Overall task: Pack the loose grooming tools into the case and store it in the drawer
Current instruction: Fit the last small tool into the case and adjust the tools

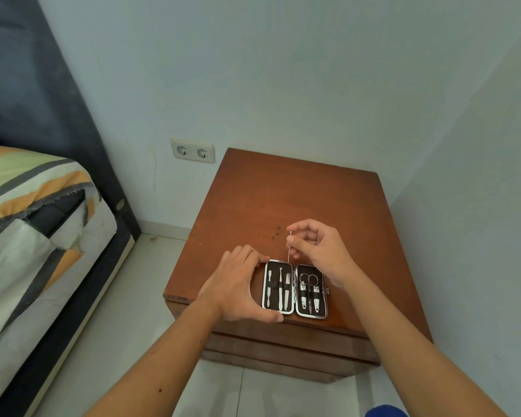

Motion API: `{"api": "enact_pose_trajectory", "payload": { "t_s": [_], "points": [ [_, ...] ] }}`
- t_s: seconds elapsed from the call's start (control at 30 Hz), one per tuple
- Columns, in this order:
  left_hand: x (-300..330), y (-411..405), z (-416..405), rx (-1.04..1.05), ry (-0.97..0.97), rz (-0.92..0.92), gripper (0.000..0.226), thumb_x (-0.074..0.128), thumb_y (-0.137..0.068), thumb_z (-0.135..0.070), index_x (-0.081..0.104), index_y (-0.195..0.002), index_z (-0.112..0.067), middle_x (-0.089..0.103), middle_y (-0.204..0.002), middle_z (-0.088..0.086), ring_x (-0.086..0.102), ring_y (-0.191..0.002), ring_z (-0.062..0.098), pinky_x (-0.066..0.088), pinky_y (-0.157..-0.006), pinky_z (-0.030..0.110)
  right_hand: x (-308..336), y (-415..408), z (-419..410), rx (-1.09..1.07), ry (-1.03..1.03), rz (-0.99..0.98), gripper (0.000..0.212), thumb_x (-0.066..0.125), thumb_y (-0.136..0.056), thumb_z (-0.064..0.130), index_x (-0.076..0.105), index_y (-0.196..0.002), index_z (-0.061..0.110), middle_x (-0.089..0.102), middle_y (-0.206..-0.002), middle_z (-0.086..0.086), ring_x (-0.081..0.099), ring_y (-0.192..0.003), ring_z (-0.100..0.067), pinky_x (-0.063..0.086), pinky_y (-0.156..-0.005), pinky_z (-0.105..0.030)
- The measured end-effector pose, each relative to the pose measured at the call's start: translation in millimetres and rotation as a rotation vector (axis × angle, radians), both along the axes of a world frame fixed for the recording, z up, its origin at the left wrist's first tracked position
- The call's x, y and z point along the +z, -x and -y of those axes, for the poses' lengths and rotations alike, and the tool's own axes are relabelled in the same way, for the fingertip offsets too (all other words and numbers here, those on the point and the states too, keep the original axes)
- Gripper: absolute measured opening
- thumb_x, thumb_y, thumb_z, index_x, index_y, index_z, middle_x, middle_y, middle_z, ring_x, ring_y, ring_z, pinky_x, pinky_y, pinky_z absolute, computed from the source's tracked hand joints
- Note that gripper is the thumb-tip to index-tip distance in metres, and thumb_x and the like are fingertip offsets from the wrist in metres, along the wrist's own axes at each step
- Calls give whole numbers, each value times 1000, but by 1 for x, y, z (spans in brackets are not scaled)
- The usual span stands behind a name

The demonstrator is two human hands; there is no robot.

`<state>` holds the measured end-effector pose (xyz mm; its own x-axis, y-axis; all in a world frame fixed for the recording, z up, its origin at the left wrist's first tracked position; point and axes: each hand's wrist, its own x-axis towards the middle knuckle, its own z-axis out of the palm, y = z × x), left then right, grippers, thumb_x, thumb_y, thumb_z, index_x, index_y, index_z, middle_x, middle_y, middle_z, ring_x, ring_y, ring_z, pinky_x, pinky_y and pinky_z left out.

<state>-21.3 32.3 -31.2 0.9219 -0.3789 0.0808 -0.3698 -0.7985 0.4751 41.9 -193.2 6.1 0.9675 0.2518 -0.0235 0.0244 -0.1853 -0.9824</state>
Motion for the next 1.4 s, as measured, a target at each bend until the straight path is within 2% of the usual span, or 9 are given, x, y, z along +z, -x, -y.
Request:
{"api": "enact_pose_trajectory", "payload": {
  "t_s": [0.17, 0.4, 0.53, 0.73, 0.9, 1.03, 1.1, 1.27, 1.4],
  "points": [
    [0, 0, 0, -1, -3, 3, 113, 74, -50, -96, 51, -136, -27, 42, -118, -19, 41, -109, 6, 40, -103, 34, -8, 2, -2, -21, 60, -16, 21, 74, -95, 6, 70, -114, 9, 79, -85, -11, 72, -74, -19, 62, -74, -31],
    [0, 0, 0, 0, 0, 3, 113, 75, -51, -95, 51, -137, -26, 43, -119, -18, 41, -110, 7, 39, -104, 34, -6, 0, 1, -48, 56, -52, 20, 66, -101, 9, 70, -118, 17, 70, -94, -8, 68, -60, -25, 49, -44, -29],
    [0, 1, 0, 0, 0, 7, 113, 75, -50, -95, 51, -137, -27, 42, -119, -19, 41, -109, 6, 39, -104, 34, -6, -3, 3, -40, 35, -49, 23, 64, -101, 5, 73, -118, 18, 69, -96, -6, 59, -61, -14, 47, -52, -24],
    [0, 1, 0, 1, -9, 12, 114, 75, -49, -95, 52, -137, -27, 41, -117, -19, 41, -109, 6, 39, -104, 33, -4, 0, 7, 18, 73, -110, 24, 70, -96, 2, 76, -115, 15, 78, -98, -5, 62, -74, -9, 51, -67, -23],
    [1, 0, 0, -2, 0, 2, 112, 75, -50, -95, 52, -135, -27, 42, -118, -19, 42, -109, 6, 40, -104, 34, -6, 2, 10, -13, 144, -128, 11, 76, -94, 14, 82, -100, 21, 71, -79, -1, 57, -71, -8, 50, -71, -25],
    [0, 0, 0, 0, -3, 2, 112, 75, -50, -95, 51, -136, -27, 42, -118, -19, 42, -109, 7, 39, -104, 34, -6, 4, 11, -28, 134, -142, 10, 74, -96, 17, 82, -101, 19, 70, -70, 16, 55, -63, 1, 48, -67, -19],
    [0, 0, 0, 0, -1, 1, 112, 75, -50, -95, 51, -136, -27, 43, -119, -18, 42, -109, 7, 39, -104, 34, -6, 4, 12, -31, 87, -164, 11, 75, -94, 15, 82, -103, 16, 70, -67, 17, 55, -63, -1, 49, -69, -20],
    [0, 0, 0, 0, 3, 0, 112, 76, -50, -94, 51, -136, -27, 42, -119, -19, 41, -110, 6, 39, -104, 34, -5, 4, 11, -84, -179, -234, 20, 82, -84, 7, 80, -104, 6, 73, -79, -6, 61, -71, -12, 55, -73, -24],
    [0, 0, 0, -2, 2, -4, 112, 75, -50, -94, 52, -136, -27, 43, -119, -19, 41, -109, 6, 40, -104, 35, -6, 2, 13, -111, -340, -276, 31, 85, -75, 11, 79, -104, 0, 73, -81, -9, 63, -73, -15, 56, -70, -23]
  ]
}}
